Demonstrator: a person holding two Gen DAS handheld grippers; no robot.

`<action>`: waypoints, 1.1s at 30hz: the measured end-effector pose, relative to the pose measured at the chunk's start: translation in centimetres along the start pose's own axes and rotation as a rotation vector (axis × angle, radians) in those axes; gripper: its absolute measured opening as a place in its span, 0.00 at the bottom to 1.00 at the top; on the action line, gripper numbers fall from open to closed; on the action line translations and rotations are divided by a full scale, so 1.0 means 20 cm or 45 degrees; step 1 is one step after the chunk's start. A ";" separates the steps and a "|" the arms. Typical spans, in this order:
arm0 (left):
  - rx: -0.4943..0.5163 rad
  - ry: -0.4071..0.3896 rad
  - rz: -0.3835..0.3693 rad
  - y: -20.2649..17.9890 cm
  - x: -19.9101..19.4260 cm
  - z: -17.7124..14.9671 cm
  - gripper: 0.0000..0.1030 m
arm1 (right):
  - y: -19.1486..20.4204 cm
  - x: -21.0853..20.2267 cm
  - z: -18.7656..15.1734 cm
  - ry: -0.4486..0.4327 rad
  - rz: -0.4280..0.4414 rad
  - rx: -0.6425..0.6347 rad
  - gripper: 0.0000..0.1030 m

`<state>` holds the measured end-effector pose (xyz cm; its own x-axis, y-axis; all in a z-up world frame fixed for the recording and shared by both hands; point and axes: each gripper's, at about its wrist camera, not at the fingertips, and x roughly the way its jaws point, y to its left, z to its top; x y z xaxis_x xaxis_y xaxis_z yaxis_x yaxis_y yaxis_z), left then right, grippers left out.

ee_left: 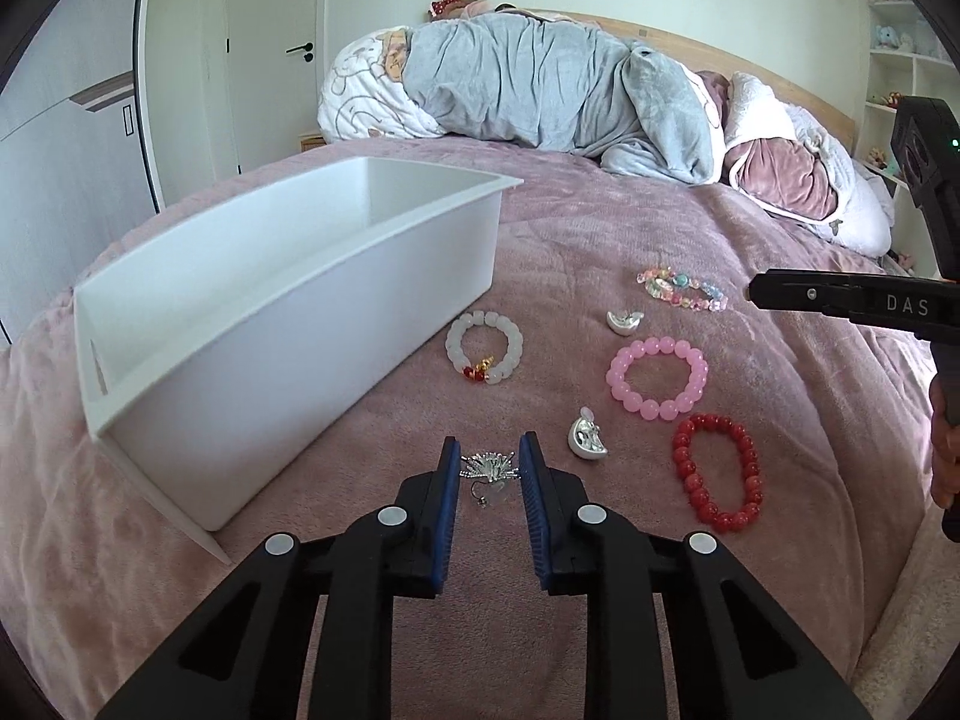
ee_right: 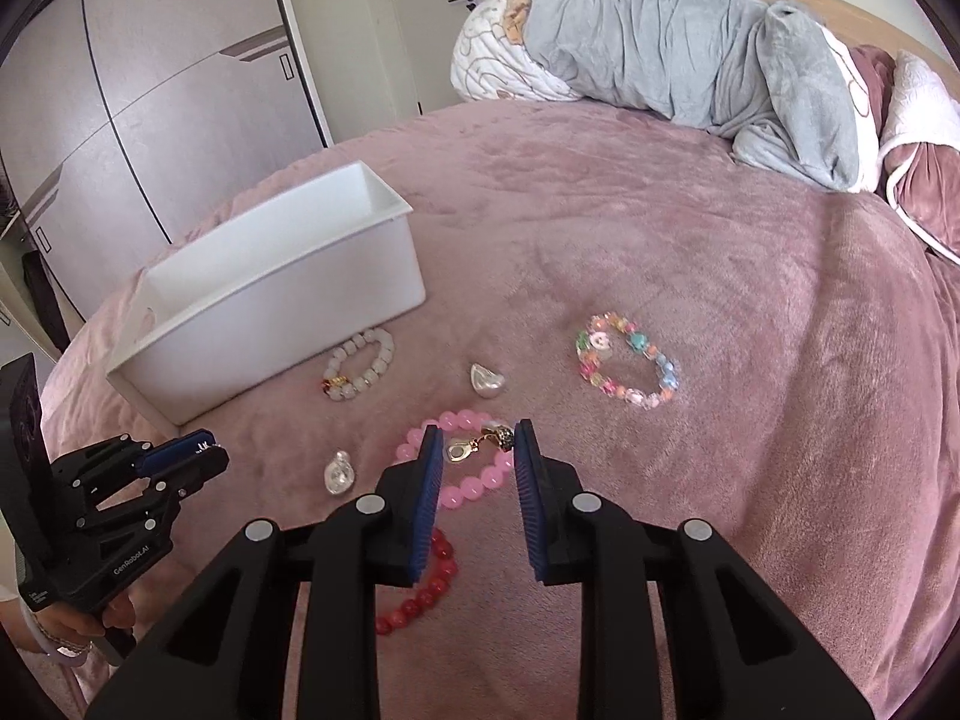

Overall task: Organize jewelry
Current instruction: 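Carry the silver pendant into the bin with left tool while right tool drops gold earring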

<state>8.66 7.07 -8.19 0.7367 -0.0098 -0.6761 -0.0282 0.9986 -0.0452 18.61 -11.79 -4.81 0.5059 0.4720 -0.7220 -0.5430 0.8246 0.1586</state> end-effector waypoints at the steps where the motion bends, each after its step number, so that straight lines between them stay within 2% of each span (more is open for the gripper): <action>1: 0.011 -0.015 0.008 0.01 -0.03 0.01 0.24 | 0.03 -0.01 0.02 -0.016 0.006 -0.014 0.24; 10: 0.008 -0.114 0.085 0.18 -0.26 0.19 0.24 | 0.23 -0.05 0.29 -0.162 0.145 -0.076 0.24; 19: 0.000 -0.104 0.168 0.43 -0.49 0.51 0.24 | 0.40 -0.02 0.69 -0.352 0.265 -0.172 0.24; 22: -0.021 -0.085 0.197 0.48 -0.47 0.61 0.24 | 0.44 0.05 0.78 -0.377 0.307 -0.205 0.24; 26: -0.063 -0.058 0.270 0.55 -0.34 0.69 0.24 | 0.51 0.19 0.81 -0.337 0.358 -0.271 0.24; 29: -0.140 0.005 0.279 0.61 -0.19 0.68 0.24 | 0.53 0.29 0.78 -0.313 0.376 -0.315 0.24; 33: -0.163 0.060 0.316 0.62 -0.03 0.65 0.24 | 0.52 0.42 0.73 -0.268 0.394 -0.327 0.24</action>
<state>16.60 20.05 1.26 0.6646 0.2288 -0.7113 -0.2913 0.9560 0.0354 26.99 5.32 0.65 0.4041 0.7593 -0.5101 -0.8256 0.5428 0.1540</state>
